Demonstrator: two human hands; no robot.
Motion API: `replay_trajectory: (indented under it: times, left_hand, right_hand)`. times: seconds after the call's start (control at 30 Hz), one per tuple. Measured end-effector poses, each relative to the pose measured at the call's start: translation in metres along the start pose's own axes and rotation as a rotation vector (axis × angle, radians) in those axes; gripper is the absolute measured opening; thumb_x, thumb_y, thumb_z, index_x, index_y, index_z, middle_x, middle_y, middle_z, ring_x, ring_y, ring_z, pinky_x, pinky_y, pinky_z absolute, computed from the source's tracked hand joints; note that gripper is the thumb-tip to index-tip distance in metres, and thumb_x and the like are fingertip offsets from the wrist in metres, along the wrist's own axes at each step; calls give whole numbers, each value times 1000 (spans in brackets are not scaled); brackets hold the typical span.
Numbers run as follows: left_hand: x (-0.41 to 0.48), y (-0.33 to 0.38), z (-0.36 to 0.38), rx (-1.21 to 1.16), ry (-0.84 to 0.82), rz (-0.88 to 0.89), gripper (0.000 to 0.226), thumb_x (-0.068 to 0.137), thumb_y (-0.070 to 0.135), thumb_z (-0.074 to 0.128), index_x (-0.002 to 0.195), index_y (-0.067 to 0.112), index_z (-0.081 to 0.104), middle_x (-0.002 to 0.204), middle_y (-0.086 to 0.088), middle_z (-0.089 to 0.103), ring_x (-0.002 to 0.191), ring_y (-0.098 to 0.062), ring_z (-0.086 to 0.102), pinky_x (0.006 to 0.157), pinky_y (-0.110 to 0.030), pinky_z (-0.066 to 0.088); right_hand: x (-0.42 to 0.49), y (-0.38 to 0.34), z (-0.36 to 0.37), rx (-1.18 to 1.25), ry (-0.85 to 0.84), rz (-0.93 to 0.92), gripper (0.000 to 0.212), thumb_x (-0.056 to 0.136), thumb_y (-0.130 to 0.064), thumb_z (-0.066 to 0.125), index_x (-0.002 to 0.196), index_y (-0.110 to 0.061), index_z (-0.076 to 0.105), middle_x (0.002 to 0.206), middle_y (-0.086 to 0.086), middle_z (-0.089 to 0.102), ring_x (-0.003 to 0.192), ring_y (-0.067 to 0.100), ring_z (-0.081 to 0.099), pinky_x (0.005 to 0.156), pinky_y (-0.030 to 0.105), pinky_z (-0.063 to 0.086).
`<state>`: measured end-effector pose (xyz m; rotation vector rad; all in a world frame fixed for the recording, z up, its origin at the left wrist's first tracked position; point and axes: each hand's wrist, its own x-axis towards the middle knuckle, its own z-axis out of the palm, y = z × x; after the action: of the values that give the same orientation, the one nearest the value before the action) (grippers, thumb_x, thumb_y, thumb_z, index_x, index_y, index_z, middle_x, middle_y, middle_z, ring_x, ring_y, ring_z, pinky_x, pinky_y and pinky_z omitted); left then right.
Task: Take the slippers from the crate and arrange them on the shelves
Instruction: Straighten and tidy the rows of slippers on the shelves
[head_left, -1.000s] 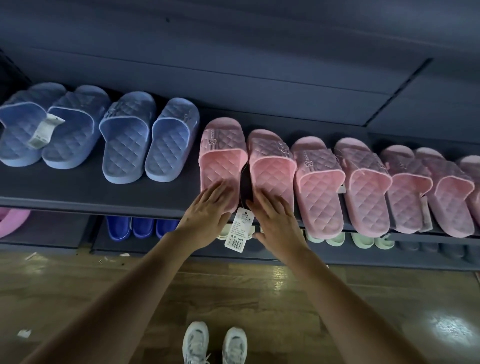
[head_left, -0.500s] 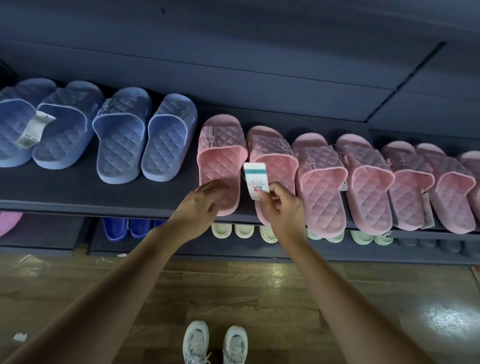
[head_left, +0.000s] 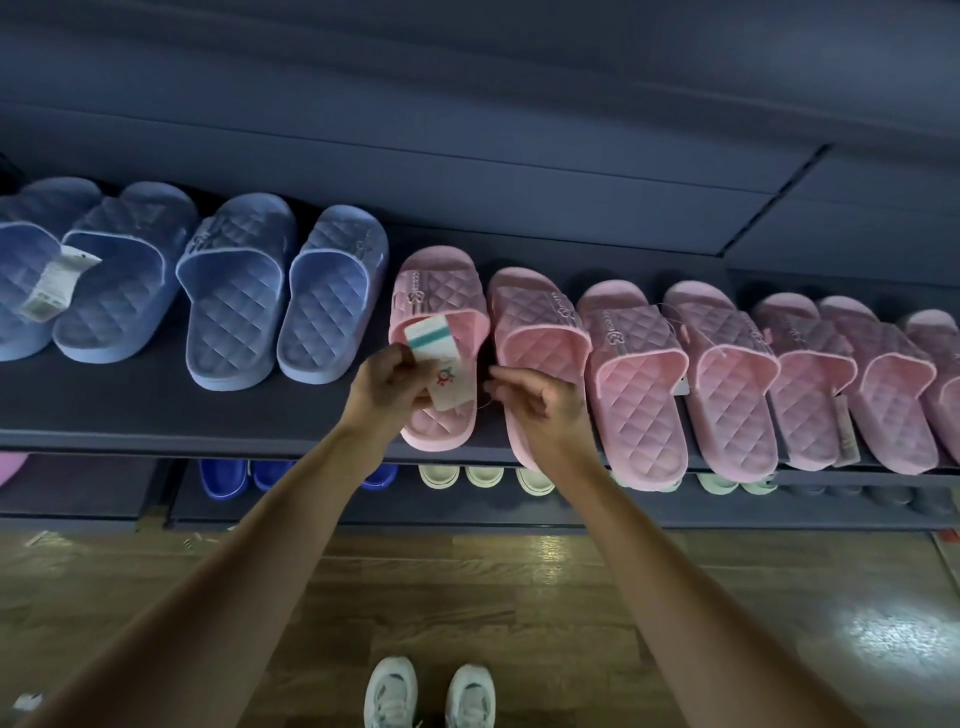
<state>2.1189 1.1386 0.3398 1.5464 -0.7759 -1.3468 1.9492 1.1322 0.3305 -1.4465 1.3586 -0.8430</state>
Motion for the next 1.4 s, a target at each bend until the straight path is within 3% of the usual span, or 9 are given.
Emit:
replay_trajectory:
  times: [0.07, 0.13, 0.3, 0.4, 0.53, 0.7, 1.0, 1.17, 1.4]
  left_hand:
    - [9, -8, -5, 70, 111, -25, 10, 89, 3, 55, 83, 11, 56, 95, -17, 65, 88, -30, 65, 75, -39, 58]
    - [15, -16, -10, 188, 196, -35, 6, 87, 6, 57, 86, 12, 56, 99, -16, 66, 91, -31, 65, 81, -48, 55]
    - [9, -13, -4, 475, 274, 131, 52, 80, 7, 66, 127, 8, 42, 108, -1, 56, 93, -20, 58, 78, -34, 47]
    - [0, -10, -5, 653, 339, 229, 55, 78, 9, 67, 128, 7, 43, 124, -10, 45, 108, -26, 49, 87, -40, 45]
    - [-9, -14, -4, 894, 110, 586, 38, 81, 18, 55, 116, 3, 57, 118, -14, 57, 107, -32, 55, 90, -41, 46]
    - [5, -36, 2, 1147, -164, 624, 62, 83, 40, 38, 127, -2, 53, 132, -20, 52, 126, -36, 46, 105, -49, 34]
    - [21, -52, 2, 1189, -60, 749, 58, 86, 36, 39, 129, 0, 50, 134, -22, 50, 128, -36, 44, 112, -38, 18]
    - [31, -47, 2, 1214, -99, 735, 62, 82, 33, 39, 132, -1, 47, 137, -21, 47, 132, -24, 26, 113, -31, 5]
    - [51, -34, 3, 1201, -79, 764, 61, 82, 30, 41, 131, -5, 45, 136, -24, 47, 131, -25, 25, 113, -26, 3]
  right_hand:
    - [0, 2, -11, -54, 97, 7, 22, 89, -11, 59, 109, -15, 67, 102, -6, 69, 92, -3, 63, 87, 15, 48]
    - [-1, 8, -22, -164, 157, -25, 21, 90, -13, 57, 109, -17, 67, 107, -8, 68, 99, 2, 63, 88, 19, 49]
    - [-4, 16, -32, -376, 184, -70, 28, 89, -9, 56, 116, -12, 62, 119, 0, 62, 109, 10, 56, 90, 14, 39]
    - [-5, 20, -32, -512, 175, -144, 36, 88, -7, 58, 124, -6, 56, 129, 8, 56, 123, 21, 50, 101, 26, 39]
    - [-7, 21, -27, -645, 112, -206, 43, 86, -18, 55, 126, -1, 54, 133, 17, 52, 128, 32, 45, 101, 48, 43]
    - [-3, 33, -22, -794, 6, -260, 57, 82, -33, 44, 127, 1, 52, 134, 16, 52, 131, 29, 40, 109, 50, 28]
    - [12, 43, -9, -696, 110, -206, 57, 85, -31, 44, 133, 1, 46, 140, 19, 44, 134, 35, 32, 114, 20, 4]
    - [28, 36, 0, -723, 64, -75, 60, 97, -28, 44, 148, -14, 15, 157, 5, 3, 145, 19, -3, 110, 20, -9]
    - [51, 22, 11, -745, 39, 11, 60, 99, -28, 36, 149, -11, 6, 157, 6, -4, 144, 19, -12, 114, 28, -6]
